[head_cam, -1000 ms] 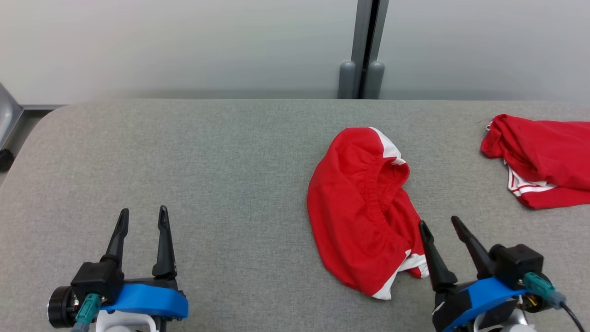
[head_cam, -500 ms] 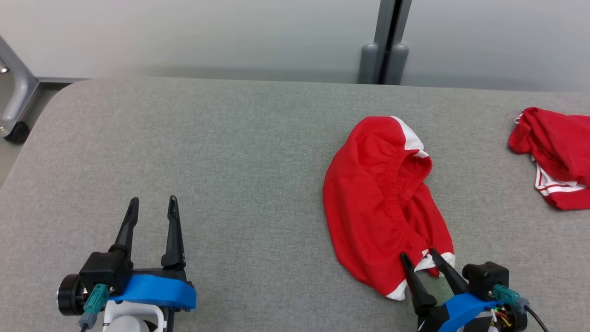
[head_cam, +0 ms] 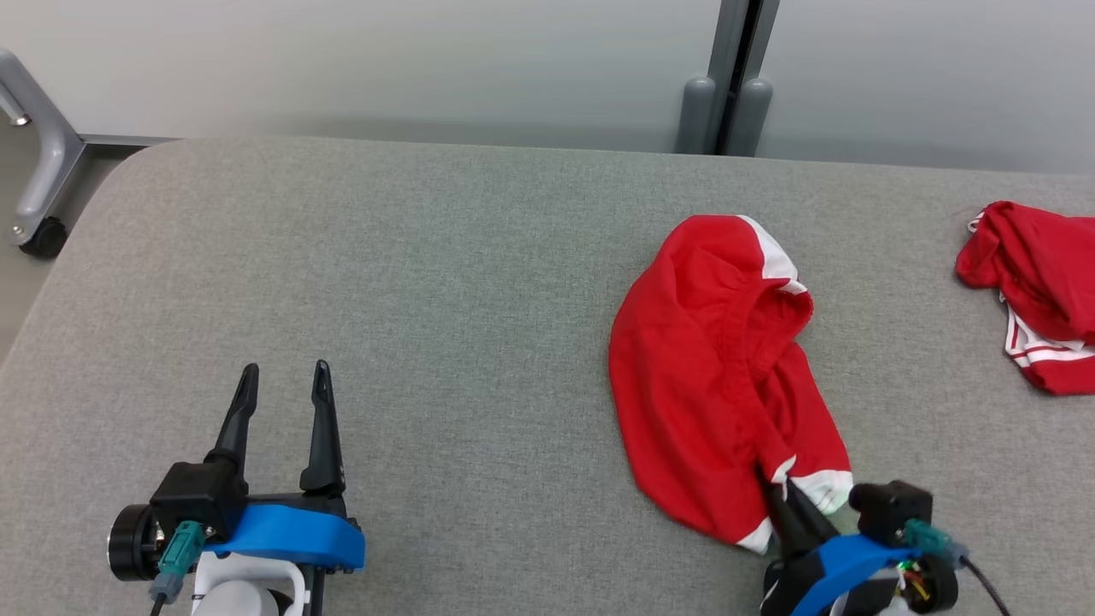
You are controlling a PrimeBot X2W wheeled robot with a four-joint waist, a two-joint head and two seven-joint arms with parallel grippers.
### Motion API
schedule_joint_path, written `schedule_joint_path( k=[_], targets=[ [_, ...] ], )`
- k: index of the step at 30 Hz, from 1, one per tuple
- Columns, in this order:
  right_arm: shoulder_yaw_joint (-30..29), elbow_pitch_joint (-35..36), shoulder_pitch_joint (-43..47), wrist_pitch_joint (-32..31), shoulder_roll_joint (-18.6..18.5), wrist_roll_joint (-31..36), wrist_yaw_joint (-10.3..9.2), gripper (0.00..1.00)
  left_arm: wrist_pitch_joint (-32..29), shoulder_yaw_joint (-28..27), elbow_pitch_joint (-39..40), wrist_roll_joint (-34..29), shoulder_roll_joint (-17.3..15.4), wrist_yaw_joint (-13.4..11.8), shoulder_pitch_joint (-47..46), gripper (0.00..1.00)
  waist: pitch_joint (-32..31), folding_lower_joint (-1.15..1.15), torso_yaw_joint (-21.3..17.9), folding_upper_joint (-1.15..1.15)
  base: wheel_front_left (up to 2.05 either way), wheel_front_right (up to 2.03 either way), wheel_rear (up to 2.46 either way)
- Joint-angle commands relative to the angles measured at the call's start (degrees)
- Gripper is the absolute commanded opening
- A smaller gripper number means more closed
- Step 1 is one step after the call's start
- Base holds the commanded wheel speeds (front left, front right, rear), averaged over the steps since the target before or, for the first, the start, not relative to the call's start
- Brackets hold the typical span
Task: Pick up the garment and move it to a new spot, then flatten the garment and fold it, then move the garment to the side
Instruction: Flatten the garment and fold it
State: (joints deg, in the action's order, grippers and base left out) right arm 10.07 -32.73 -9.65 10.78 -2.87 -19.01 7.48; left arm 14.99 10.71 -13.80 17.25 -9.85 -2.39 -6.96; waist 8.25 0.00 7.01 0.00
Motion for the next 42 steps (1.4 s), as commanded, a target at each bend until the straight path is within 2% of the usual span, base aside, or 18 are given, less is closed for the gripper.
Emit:
schedule_joint_path(
  k=[1,8,13,17,21,29,34,39,40,41,42],
  targets=[
    [-0.7,-0.3,-1.3,0.7,0.0,0.6,0.03,0.00,0.3,-0.2,-0.1,-0.2,0.2,0.3,-0.4,1.00,-0.1,0.00,-0.1,0.00,0.00,0.00,0.00],
    [-7.5,0.5,-6.3,2.7,-0.1,5.5,0.03,0.00,0.3,-0.5,-0.5,-0.8,0.4,0.8,-0.6,1.00,-0.6,0.00,-0.2,0.00,0.00,0.00,0.00],
    [-6.4,4.0,-8.4,2.9,-0.1,8.3,0.03,0.00,0.3,-0.5,-0.8,-1.3,0.9,1.2,-0.2,1.00,-1.3,0.00,0.3,0.00,0.00,0.00,0.00],
    [-0.9,6.5,-9.0,1.6,-0.1,9.0,0.03,0.00,0.3,-0.8,-1.0,-1.3,1.2,1.5,0.0,1.00,-1.6,0.00,0.9,0.00,0.00,0.00,0.00],
    [7.8,7.6,-8.4,-0.1,-0.1,8.3,0.03,0.00,0.3,-1.0,-1.2,-1.5,1.7,1.9,0.0,1.00,-1.7,0.00,2.0,0.00,0.00,0.00,0.00],
    [25.3,2.8,-8.2,-1.7,-0.1,9.6,0.03,0.00,0.3,-0.9,-1.5,-1.9,2.9,2.5,-0.1,1.00,-0.9,0.00,4.6,0.00,0.00,0.00,0.00],
    [32.0,-1.3,-9.6,-1.0,-0.1,9.9,0.03,0.00,0.3,-1.2,-1.8,-2.2,3.7,2.9,-0.6,1.00,-0.3,0.00,5.8,0.00,0.00,0.00,0.00],
    [35.4,-4.2,-10.3,-0.2,-0.1,7.8,0.03,0.00,0.3,-1.9,-1.9,-2.3,4.2,3.0,-0.2,1.00,-0.1,0.00,5.8,0.00,0.00,0.00,0.00],
    [35.8,-4.5,-10.4,0.0,-0.1,7.5,0.03,0.29,0.3,-2.0,-1.9,-2.4,4.2,3.0,-0.1,1.00,-0.1,0.00,5.7,0.00,0.00,0.00,0.00],
    [35.8,-4.6,-10.5,0.4,-0.1,7.2,0.03,0.84,0.3,-2.1,-2.0,-2.5,4.3,3.0,0.0,1.00,-0.2,0.00,5.5,0.00,0.00,0.00,0.00],
    [35.7,-4.6,-10.4,0.9,-0.1,6.9,0.03,1.00,0.3,-2.2,-2.0,-2.6,4.4,3.1,0.1,1.00,-0.2,0.00,5.4,0.00,0.00,0.00,0.00]
  ],
)
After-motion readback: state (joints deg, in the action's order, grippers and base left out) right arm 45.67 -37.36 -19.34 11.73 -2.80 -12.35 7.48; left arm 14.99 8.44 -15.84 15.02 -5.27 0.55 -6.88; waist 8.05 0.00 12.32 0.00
